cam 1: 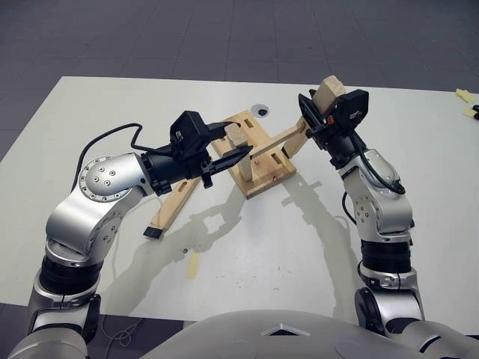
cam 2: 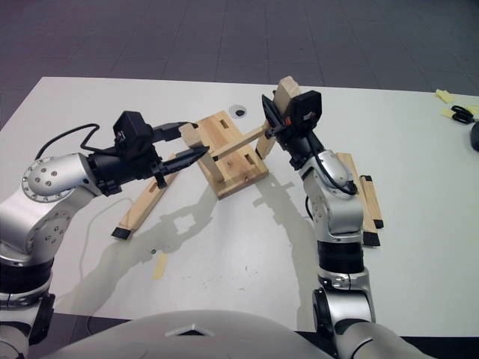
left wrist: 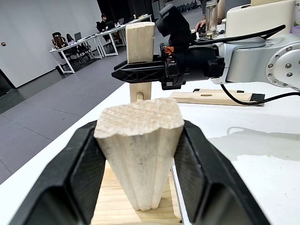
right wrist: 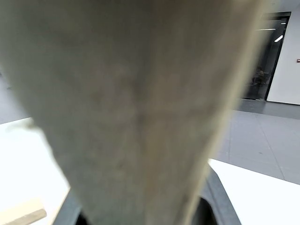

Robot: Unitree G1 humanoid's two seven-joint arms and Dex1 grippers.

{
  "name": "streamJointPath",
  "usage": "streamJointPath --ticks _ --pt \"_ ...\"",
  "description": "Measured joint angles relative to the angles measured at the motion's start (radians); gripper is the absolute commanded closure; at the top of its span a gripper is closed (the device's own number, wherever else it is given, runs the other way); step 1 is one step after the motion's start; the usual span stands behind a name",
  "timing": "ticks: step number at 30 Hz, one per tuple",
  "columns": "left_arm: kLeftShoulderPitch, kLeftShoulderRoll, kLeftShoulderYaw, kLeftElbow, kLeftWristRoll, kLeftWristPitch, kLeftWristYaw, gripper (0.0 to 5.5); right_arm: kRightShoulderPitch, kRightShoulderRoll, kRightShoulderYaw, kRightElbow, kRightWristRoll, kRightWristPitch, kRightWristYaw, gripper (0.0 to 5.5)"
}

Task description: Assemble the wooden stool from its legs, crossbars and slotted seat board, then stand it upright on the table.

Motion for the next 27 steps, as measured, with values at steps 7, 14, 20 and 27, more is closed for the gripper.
streamJointPath --ticks 7,14,20,27 --pt "-0.001 -0.01 -0.02 0.003 0.019 -0.02 0.015 3.47 -0.006 -0.029 0.02 -0.003 0.0 0.017 0.038 4.48" --pt "0.011 -0.018 -0.035 -0.007 0.035 -0.04 0.023 3.47 -0.008 -0.115 0.034 -0.033 0.003 0.04 0.107 4.48" --pt "0.017 -0.013 -0.029 -0.009 0.036 -0.041 0.027 3.47 -0.042 -0.122 0.04 -0.035 0.003 0.081 0.108 4.48" --pt "0.017 -0.008 -0.025 -0.008 0.035 -0.041 0.021 3.47 -0.067 -0.111 0.022 -0.073 0.028 0.157 0.097 4.48"
